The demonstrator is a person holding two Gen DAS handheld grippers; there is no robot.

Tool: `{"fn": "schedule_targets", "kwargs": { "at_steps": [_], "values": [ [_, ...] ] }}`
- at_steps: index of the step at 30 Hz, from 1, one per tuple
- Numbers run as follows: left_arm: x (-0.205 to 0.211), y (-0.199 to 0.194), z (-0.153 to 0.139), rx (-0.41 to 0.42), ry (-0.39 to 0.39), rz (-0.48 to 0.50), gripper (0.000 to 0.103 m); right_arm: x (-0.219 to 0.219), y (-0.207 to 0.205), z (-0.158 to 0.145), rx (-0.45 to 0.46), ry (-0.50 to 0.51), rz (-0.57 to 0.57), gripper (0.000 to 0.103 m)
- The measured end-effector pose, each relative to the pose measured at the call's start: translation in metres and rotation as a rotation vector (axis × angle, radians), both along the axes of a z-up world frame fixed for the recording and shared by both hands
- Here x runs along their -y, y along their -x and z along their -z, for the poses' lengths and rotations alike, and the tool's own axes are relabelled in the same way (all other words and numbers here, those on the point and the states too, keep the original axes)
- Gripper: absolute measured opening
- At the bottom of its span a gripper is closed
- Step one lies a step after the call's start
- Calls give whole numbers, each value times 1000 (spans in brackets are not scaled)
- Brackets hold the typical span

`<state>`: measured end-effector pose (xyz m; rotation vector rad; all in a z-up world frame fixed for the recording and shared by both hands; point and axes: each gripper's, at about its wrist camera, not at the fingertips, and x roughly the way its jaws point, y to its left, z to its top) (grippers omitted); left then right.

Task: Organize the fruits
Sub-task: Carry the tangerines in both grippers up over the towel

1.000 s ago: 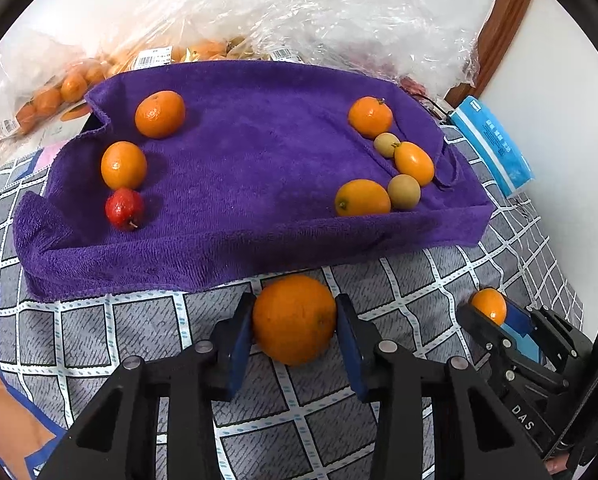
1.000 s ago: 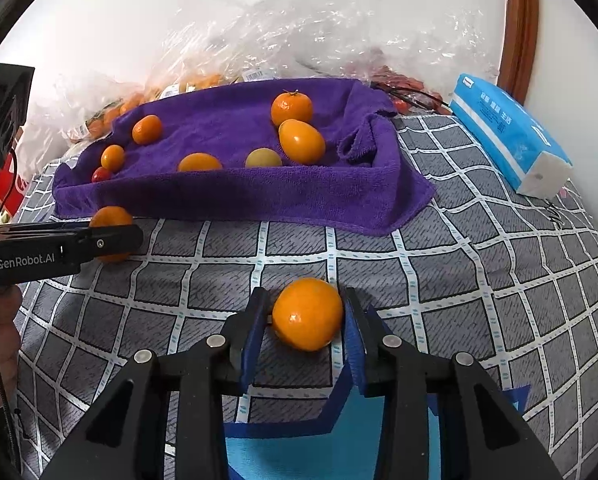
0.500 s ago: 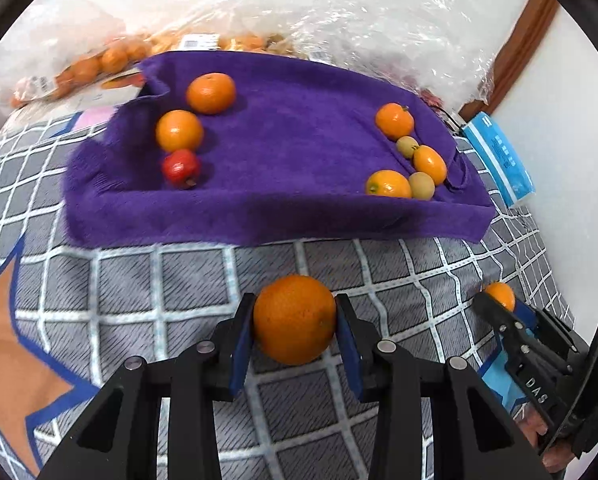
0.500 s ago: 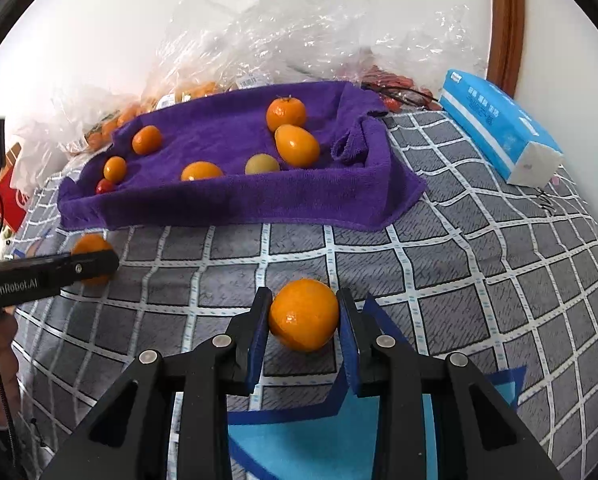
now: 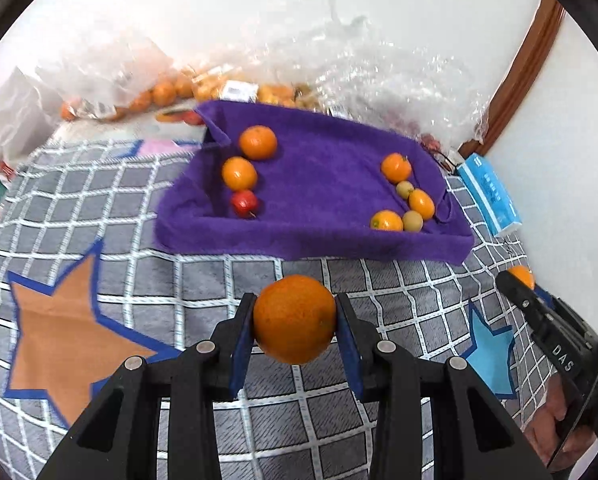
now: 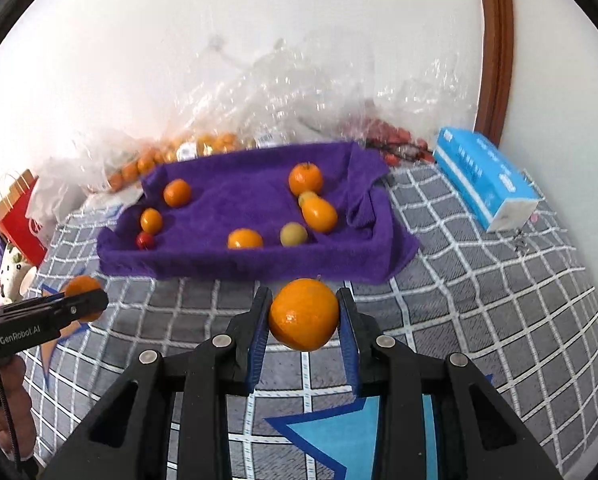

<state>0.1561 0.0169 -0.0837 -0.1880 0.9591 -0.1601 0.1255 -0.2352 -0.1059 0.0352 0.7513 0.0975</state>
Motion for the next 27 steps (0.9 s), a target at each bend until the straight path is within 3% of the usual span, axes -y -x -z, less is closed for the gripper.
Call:
{"fn": "schedule_targets", "kwargs": {
  "at_steps": [8, 27],
  "values": [
    [-9, 7, -32, 49, -12, -6, 36, -10, 9, -34, 54, 13, 3, 32],
    [-13, 0, -74, 117, -21, -14, 36, -13, 0, -65, 87, 17, 29, 32]
  ]
}}
